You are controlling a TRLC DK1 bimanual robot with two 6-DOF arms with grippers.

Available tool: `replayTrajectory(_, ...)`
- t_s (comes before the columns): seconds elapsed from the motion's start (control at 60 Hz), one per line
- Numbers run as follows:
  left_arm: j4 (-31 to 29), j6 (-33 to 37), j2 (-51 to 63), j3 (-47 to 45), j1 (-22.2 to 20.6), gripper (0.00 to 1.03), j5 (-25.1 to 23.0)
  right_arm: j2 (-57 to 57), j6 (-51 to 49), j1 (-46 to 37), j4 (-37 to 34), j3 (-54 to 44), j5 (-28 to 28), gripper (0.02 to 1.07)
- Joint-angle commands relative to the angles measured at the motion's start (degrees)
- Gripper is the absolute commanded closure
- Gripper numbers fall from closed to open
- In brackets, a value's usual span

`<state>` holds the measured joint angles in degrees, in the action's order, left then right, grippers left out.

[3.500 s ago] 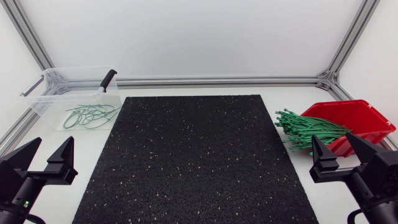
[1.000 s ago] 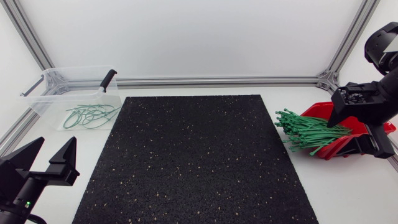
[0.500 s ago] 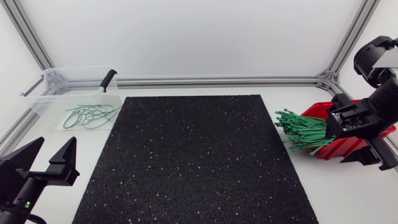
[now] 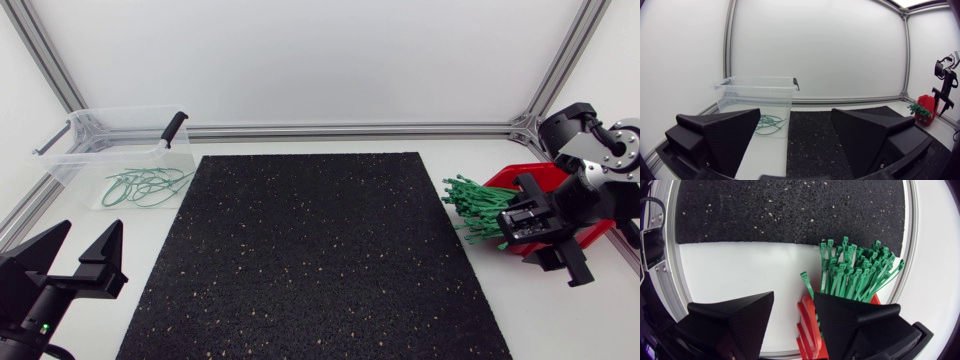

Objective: Take a green cable tie from the red box, thread the tail through the head to close it, then place it in the transparent bin on the left.

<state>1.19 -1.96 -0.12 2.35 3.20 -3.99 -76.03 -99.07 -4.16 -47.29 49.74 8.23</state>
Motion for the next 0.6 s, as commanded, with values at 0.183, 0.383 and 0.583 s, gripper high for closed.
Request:
replayTrajectory(0.183, -1.02, -1.30, -0.06, -2.35, -0.30, 0.05, 0.21, -3.42, -1.39, 0.12, 6.42, -3.15, 1.70, 0.48)
replayTrajectory(0.383, -1.02, -1.30, -0.06, -2.35, -0.30, 0.05, 0.21, -4.92, -1.48, 0.03, 9.49, -4.47, 2.05, 0.61)
replayTrajectory(0.583, -1.02, -1.30, 0.03, -2.35, -0.39, 0.05, 0.21, -6.06, -1.66, -0.49, 12.39, -5.26, 3.28, 0.62)
